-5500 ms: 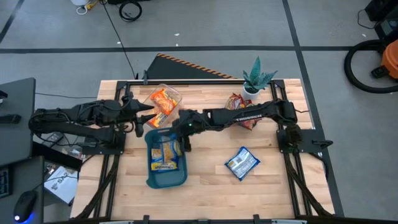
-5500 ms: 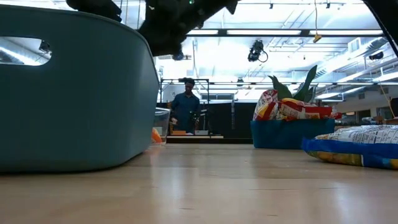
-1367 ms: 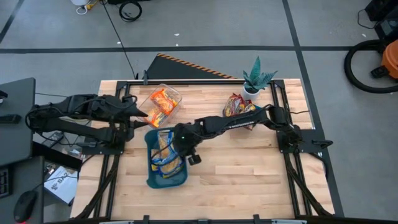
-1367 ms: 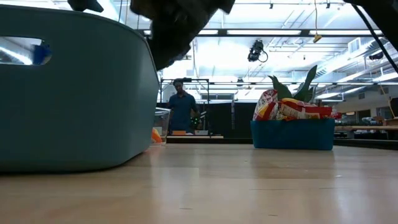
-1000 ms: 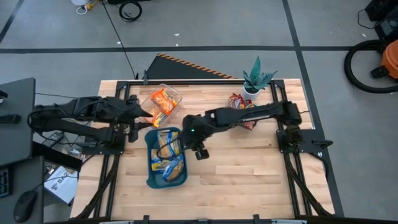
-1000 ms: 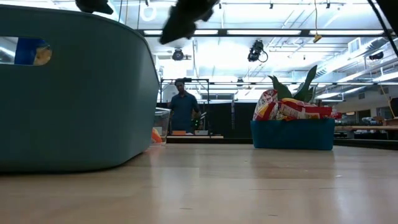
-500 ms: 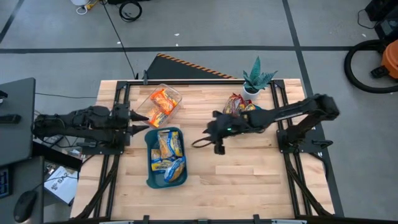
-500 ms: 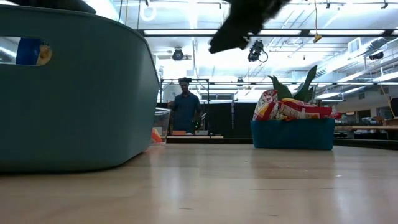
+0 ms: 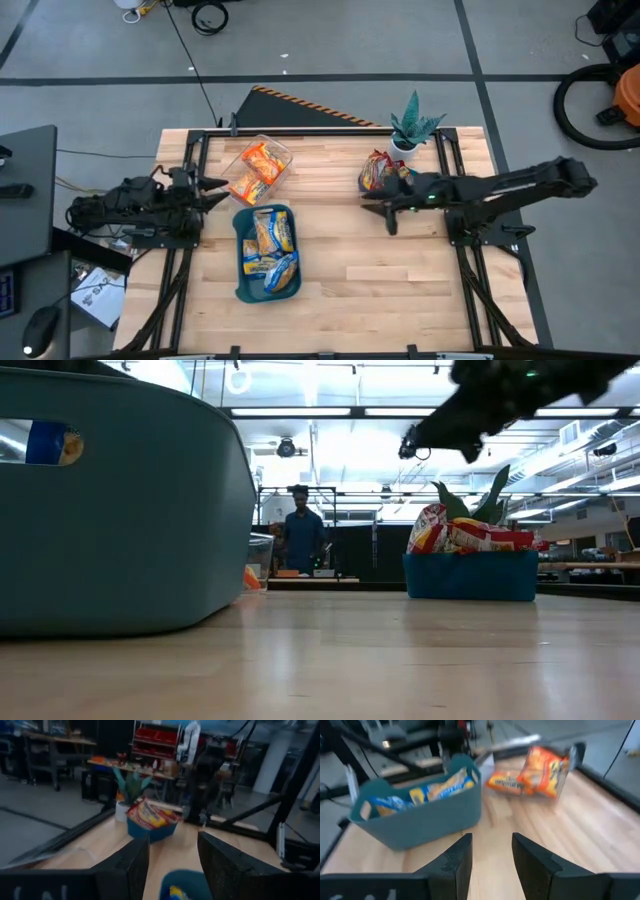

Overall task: Sort Maruchan noodles
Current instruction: Return to Home Position

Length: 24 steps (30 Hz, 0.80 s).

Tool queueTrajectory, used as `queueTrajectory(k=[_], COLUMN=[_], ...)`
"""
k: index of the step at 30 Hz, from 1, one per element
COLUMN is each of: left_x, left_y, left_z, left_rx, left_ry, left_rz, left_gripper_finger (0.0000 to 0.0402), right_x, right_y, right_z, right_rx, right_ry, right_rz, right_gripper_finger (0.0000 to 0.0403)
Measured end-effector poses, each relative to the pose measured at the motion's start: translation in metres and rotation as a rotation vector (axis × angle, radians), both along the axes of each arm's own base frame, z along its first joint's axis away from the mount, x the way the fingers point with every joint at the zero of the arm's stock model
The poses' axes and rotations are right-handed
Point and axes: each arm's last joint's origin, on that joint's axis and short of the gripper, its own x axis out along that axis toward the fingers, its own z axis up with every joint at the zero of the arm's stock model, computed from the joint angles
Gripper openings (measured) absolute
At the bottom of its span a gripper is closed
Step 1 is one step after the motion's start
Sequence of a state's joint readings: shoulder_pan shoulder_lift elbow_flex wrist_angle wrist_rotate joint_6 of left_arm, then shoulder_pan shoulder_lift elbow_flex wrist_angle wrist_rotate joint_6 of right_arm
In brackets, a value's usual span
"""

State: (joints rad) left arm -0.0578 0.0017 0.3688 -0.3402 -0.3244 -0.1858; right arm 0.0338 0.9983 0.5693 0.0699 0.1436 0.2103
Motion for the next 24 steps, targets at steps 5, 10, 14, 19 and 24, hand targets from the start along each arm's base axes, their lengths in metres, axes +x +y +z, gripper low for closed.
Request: queueTrajectory(k=[5, 10, 14, 19, 24], left_x=[0.004, 0.017, 0.026, 0.031, 0.035], left_y=[0.000, 0.000, 0.000, 0.002, 0.003], left_z=[-0.001, -0.016, -0.036, -0.053, -0.063], left_rx=[-0.012, 0.032, 0.079, 0.126, 0.152], left_ry=[-0.040, -0.132, -0.142, -0.109, -0.130], left_rz=[0.013, 0.026, 0.051, 0.077, 0.090], left_gripper_finger=[0.0172, 0.0171, 0.0171, 0.0171, 0.0171], right_x=[-0.041, -0.075, -0.096, -0.118, -0.130], right_y=[-0.007, -0.014, -0.014, -0.015, -0.017], right_z=[0.001, -0.021, -0.033, -0.038, -0.043], right_rx=[-0.027, 0.004, 0.061, 0.052, 0.025], right_ry=[-0.133, -0.210, -0.287, -0.346, -0.424], right_rz=[-0.048, -0.138, -0.160, -0.242, -0.307], right_gripper_finger=[0.0144, 0.0144, 0.0144, 0.0144, 0.0144])
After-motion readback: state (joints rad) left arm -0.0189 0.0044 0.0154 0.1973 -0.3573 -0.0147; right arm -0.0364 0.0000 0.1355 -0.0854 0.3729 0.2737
